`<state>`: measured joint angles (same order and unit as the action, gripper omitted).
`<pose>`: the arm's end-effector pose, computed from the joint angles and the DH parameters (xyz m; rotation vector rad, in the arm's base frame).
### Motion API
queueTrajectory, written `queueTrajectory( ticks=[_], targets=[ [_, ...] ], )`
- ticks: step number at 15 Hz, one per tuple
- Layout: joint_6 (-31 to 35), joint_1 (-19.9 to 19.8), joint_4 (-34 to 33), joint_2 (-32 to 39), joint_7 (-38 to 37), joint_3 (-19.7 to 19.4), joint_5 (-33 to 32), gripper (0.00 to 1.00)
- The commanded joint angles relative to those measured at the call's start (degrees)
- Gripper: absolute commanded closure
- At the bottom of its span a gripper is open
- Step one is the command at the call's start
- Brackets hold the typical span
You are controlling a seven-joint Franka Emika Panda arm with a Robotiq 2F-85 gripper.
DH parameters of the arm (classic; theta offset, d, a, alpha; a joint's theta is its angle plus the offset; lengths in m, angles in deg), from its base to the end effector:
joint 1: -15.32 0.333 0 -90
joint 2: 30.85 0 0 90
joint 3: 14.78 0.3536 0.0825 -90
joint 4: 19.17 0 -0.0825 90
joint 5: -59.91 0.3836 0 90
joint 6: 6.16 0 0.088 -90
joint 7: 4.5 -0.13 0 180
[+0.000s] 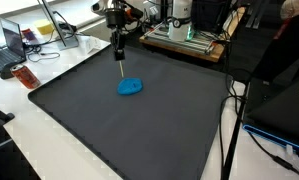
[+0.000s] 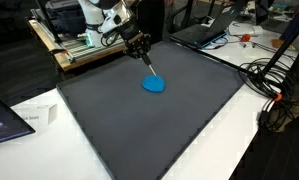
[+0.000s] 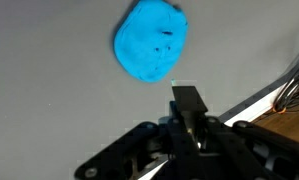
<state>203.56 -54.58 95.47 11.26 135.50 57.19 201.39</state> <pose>0.4970 -0.1017 0.2805 -2.6659 0.5105 -0.5402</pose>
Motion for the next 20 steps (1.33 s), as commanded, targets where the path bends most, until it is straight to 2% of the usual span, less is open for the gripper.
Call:
queueTrajectory(
  ticks=[1,9,10,14,20],
  targets=[
    [-5.4,-3.7,6.1,-4.0,-2.5,2.8,-4.0,0.97],
    [-13.7,-4.3,14.6,-15.0,-14.7,4.0,-14.0,0.97],
    [-14.5,-3.5,14.7,-17.8,-12.1,2.9,-10.4,0.97],
    [-15.4,-1.9,16.9,-26.2,-15.2,2.8,-9.0,0.97],
    [-13.5,4.4,18.9,-35.6,-20.1,2.2,-7.7,0.97]
  ],
)
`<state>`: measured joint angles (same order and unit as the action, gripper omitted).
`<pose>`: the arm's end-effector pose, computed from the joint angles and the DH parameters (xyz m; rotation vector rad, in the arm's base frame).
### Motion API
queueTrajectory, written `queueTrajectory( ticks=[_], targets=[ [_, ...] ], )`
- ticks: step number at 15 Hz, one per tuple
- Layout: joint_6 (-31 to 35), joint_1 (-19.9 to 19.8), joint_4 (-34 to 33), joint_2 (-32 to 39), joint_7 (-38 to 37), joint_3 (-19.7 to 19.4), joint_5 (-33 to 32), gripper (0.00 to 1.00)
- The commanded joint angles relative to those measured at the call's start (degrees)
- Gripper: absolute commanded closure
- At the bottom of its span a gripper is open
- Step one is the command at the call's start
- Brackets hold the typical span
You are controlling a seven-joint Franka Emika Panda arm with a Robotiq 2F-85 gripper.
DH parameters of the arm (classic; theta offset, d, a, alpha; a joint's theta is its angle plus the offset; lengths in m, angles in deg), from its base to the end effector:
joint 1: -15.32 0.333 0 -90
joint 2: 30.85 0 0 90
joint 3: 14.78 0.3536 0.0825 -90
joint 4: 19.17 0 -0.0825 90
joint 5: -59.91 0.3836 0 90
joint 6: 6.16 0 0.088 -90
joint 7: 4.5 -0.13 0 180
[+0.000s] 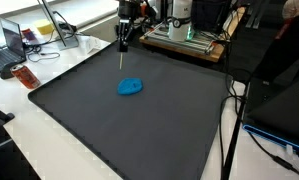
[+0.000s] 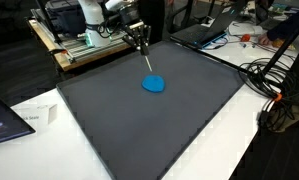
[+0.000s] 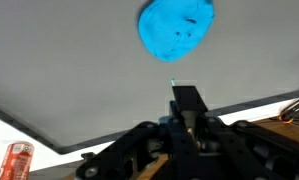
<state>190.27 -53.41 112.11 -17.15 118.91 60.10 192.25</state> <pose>0.4543 -0.0437 0.3193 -2.9061 0.3058 -0.8534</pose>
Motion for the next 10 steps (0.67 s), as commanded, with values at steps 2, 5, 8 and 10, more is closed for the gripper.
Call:
queueTrajectory(
  ticks=[2,5,8,10],
  targets=[
    [0.8,5.6,3.0,-9.2,-5.4,-0.7,1.0,0.97],
    [4.1,9.2,3.7,-12.0,-9.2,-0.8,0.3,0.97],
    [8.8,12.2,3.8,-12.8,-12.7,-0.3,-1.2,0.97],
    [11.7,14.1,3.5,-12.1,-14.6,0.1,-2.4,0.97]
  ],
)
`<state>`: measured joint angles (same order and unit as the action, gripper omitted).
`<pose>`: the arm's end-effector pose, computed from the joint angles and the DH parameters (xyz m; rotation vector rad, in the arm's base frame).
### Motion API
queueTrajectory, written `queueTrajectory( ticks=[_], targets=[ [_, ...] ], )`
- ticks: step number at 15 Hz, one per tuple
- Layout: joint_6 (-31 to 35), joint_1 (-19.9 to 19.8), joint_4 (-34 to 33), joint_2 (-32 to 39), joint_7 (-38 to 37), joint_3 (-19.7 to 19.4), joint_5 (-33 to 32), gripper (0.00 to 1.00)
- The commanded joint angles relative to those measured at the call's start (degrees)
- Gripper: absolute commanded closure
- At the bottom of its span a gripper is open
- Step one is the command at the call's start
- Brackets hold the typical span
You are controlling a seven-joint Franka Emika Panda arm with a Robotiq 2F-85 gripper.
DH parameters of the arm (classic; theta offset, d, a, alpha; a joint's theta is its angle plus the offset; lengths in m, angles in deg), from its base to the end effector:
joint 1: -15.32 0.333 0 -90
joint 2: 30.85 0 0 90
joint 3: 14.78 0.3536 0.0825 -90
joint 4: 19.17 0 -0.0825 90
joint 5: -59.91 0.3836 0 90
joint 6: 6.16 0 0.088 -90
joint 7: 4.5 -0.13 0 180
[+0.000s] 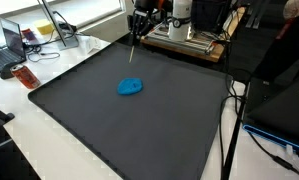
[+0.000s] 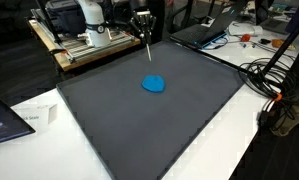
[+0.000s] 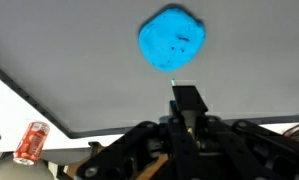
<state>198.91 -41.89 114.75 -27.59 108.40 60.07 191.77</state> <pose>0.4233 0.0281 0.3477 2.9379 -0.2450 0.8152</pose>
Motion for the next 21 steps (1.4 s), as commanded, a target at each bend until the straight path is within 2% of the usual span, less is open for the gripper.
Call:
queueTrajectory(
  ticks=[1,8,9,10,15,18,21],
  targets=[
    [4.7,3.6,0.8,-1.5,-5.4,0.2,-2.8,0.97],
    [19.6,12.4,-1.3,5.9,-14.2,-0.7,-10.6,0.97],
    [21.1,21.3,-2.4,6.4,-13.8,-8.9,-10.1,0.97],
    [23.6,24.4,-3.7,8.7,-14.0,-10.9,-10.8,0.97],
    [31.8,46.6,-14.7,18.5,-12.1,-30.6,-10.5,0.97],
    [33.6,54.4,-22.9,23.6,-8.8,-38.6,-8.1,0.97],
    [34.0,57.6,-29.5,26.9,-3.7,-43.2,-4.7,0.97]
  ],
)
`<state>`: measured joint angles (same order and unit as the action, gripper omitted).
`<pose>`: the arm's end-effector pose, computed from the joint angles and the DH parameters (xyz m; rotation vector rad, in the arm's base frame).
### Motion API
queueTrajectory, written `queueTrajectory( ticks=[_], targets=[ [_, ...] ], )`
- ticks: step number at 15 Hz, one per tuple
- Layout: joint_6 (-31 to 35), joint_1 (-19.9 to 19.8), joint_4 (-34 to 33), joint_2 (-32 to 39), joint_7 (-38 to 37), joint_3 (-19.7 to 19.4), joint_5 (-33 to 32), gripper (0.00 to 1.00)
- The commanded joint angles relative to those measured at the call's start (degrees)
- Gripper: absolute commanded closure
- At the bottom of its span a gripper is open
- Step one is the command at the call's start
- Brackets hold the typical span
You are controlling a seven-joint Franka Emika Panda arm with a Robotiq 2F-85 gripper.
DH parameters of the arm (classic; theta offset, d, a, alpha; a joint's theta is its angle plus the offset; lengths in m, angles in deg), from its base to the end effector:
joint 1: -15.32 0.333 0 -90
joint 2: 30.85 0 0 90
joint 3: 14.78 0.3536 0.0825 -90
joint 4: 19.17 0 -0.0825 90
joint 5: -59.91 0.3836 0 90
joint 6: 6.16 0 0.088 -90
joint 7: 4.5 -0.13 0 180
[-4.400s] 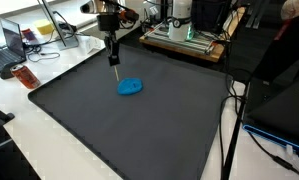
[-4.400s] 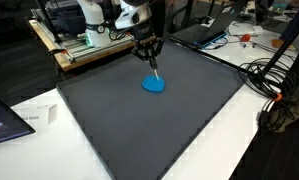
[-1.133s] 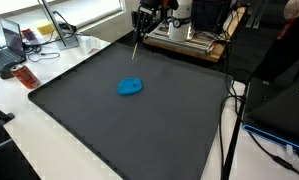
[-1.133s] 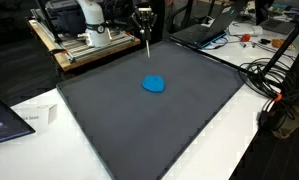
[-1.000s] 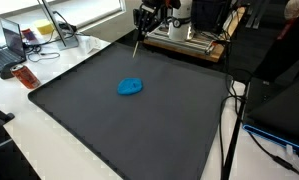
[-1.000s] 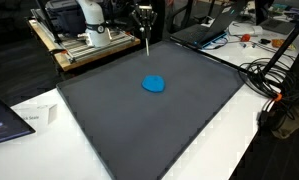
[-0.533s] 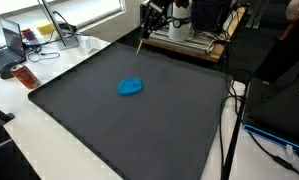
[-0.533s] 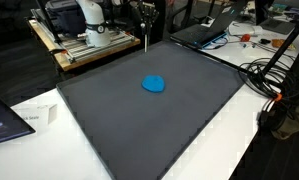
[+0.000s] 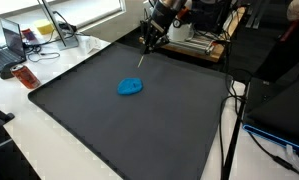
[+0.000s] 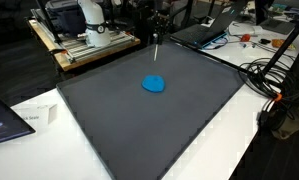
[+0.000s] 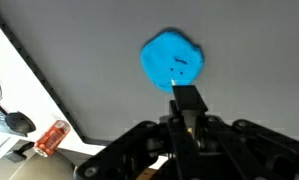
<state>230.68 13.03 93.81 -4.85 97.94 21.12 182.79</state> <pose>0.4784 0.1277 0.3275 2.7067 -0.2253 0.5054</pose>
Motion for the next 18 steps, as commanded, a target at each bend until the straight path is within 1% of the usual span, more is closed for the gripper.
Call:
queueTrajectory(
  ticks=[1,4,7,10,14,15,16,17,18],
  targets=[
    [2.0,2.8,-10.2,4.5,8.8,-5.1,5.8,0.97],
    [1.9,1.8,-14.2,5.1,15.2,-6.7,11.1,0.97],
    [2.3,0.6,-16.5,4.6,20.1,-8.5,15.4,0.97],
    [1.3,-1.4,-16.7,2.8,24.7,-9.3,19.5,0.97],
    [0.0,-5.1,-15.4,-0.8,30.4,-9.8,25.1,0.97],
    [1.4,-12.0,-14.8,0.2,28.0,-1.3,21.1,0.97],
    [1.0,-14.8,-14.4,-0.4,28.8,1.3,21.1,0.97],
    [1.4,-16.4,-14.3,-0.6,28.6,3.0,20.9,0.97],
    [1.4,-19.9,-14.2,-0.8,29.2,6.6,20.9,0.97]
  ],
)
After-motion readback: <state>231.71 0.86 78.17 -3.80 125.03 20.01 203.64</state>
